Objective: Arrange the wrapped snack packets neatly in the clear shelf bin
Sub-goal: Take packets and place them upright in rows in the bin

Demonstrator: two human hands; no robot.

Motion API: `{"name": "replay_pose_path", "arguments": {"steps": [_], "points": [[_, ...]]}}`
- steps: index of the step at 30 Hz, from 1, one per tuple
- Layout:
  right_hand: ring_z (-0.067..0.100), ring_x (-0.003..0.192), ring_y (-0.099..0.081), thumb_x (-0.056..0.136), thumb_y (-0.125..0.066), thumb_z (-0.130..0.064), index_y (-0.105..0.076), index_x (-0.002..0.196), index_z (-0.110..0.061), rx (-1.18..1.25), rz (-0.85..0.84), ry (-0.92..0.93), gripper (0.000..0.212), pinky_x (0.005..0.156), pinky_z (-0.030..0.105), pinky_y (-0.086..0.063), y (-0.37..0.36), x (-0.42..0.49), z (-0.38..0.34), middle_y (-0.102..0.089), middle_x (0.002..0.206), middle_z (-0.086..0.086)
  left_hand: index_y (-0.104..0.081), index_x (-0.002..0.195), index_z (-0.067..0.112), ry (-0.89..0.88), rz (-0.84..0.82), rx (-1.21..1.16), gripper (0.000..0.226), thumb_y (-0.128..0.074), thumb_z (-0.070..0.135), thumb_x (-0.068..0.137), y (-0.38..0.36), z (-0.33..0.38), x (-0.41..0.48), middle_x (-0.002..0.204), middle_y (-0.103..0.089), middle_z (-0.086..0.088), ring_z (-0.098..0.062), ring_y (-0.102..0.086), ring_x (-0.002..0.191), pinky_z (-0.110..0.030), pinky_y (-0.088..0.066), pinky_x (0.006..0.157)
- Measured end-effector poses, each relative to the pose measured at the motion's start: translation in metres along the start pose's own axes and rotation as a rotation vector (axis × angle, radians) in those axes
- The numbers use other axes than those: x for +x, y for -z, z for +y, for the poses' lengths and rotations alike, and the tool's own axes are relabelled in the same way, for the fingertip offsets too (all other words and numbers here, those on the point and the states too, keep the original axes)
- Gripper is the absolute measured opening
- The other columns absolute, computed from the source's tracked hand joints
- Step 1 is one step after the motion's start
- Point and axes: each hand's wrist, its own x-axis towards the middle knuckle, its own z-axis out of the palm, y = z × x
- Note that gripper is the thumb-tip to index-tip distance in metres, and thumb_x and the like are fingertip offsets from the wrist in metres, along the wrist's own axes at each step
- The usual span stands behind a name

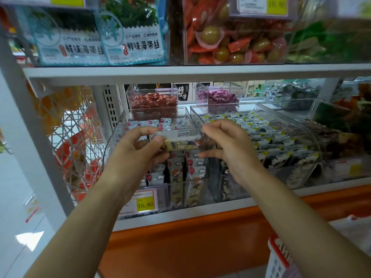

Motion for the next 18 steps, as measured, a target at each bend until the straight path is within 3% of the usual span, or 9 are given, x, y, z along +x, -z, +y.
{"name": "replay_pose_path", "arguments": {"steps": [6,11,15,18], "points": [[0.010,0.070,-0.066,0.084,-0.067,-0.018,-0.071,0.080,-0.026,-0.201,-0.007,0.069,0.009,0.055,0.036,-0.059,-0.004,-0.002,-0.001,-0.067,0.081,-0.004,-0.057,0.119,0.019,-0.083,-0.118,0.117,0.036,-0.060,0.010,0.085,-0.003,0.001,-0.005,0.102,-0.071,-0.002,-0.015,-0.070,0.092,-0.022,-0.055,0.081],[0.022,0.062,-0.065,0.084,-0.067,-0.017,-0.069,0.067,-0.014,-0.273,0.057,0.090,0.018,0.053,0.040,-0.058,-0.004,0.000,-0.002,-0.066,0.066,0.005,-0.057,0.114,0.032,-0.181,-0.164,0.254,0.040,-0.064,0.008,0.083,-0.007,0.001,-0.009,0.110,-0.063,0.005,-0.014,-0.067,0.094,-0.022,-0.055,0.082],[0.018,0.051,-0.060,0.086,-0.066,-0.017,-0.066,0.065,-0.005,-0.324,0.120,0.130,0.025,0.045,0.024,-0.048,-0.002,0.002,-0.002,-0.061,0.059,0.009,-0.054,0.118,0.037,-0.276,-0.187,0.449,0.046,-0.067,0.011,0.082,-0.010,-0.002,-0.010,0.114,-0.058,0.010,-0.015,-0.059,0.105,-0.033,-0.051,0.092],[0.034,0.058,-0.060,0.086,-0.065,-0.019,-0.067,0.069,0.001,-0.364,0.148,0.159,0.027,0.055,0.033,-0.051,-0.001,0.003,0.002,-0.063,0.067,0.022,-0.048,0.117,0.046,-0.383,-0.205,0.595,0.047,-0.063,0.015,0.086,-0.011,-0.003,-0.010,0.114,-0.054,0.021,-0.003,-0.056,0.103,-0.021,-0.051,0.085]]}}
